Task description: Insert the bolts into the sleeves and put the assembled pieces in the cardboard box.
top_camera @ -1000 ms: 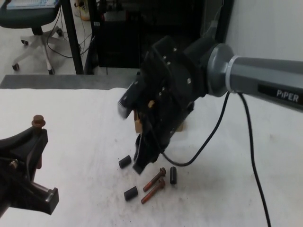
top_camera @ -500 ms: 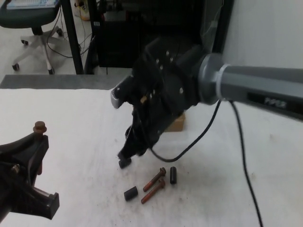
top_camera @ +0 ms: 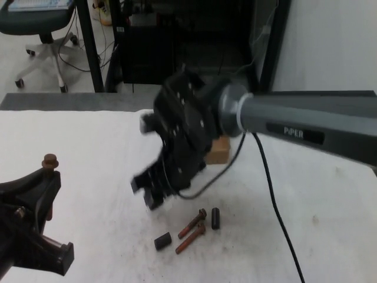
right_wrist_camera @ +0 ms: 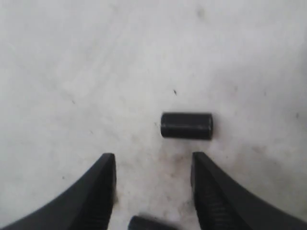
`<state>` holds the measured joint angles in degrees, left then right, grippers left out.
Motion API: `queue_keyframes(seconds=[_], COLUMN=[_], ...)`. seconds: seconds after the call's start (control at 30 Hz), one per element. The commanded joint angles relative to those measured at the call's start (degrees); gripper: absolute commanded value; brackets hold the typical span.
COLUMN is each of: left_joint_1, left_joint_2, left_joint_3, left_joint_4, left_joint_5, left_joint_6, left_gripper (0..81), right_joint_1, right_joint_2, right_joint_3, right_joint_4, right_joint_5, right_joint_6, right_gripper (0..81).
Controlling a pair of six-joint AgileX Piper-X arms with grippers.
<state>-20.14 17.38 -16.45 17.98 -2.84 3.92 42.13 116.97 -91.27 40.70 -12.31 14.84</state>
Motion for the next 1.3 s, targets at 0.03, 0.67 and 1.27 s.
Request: queue_keyframes(seconds=[0.03, 0.67, 1.27], left_joint_1=[0.13, 0.13, 0.13], left_joint_2=[-0.5, -0.5, -0.5], left_joint_3=[-0.45, -0.45, -0.45], left_joint_4=[-0.6, -0.62, -0.62], left_joint_5=[-0.58, -0.58, -0.58], left_joint_6=[0.43, 1.21, 2.52], left_gripper=[0.3, 0.3, 0.3], right_joint_1=[-0.01, -0.01, 1.22], right_joint_2=[0.11, 8.79, 13.45], right_joint_3=[-2.98, -14.66, -15.72], right_joint_4=[1.5, 13.08, 15.75], right_joint_5=[0.38, 3.46, 2.54], right_joint_6=[-1.4, -4.56, -5.87], right_gripper=[46.4, 46.5, 46.5])
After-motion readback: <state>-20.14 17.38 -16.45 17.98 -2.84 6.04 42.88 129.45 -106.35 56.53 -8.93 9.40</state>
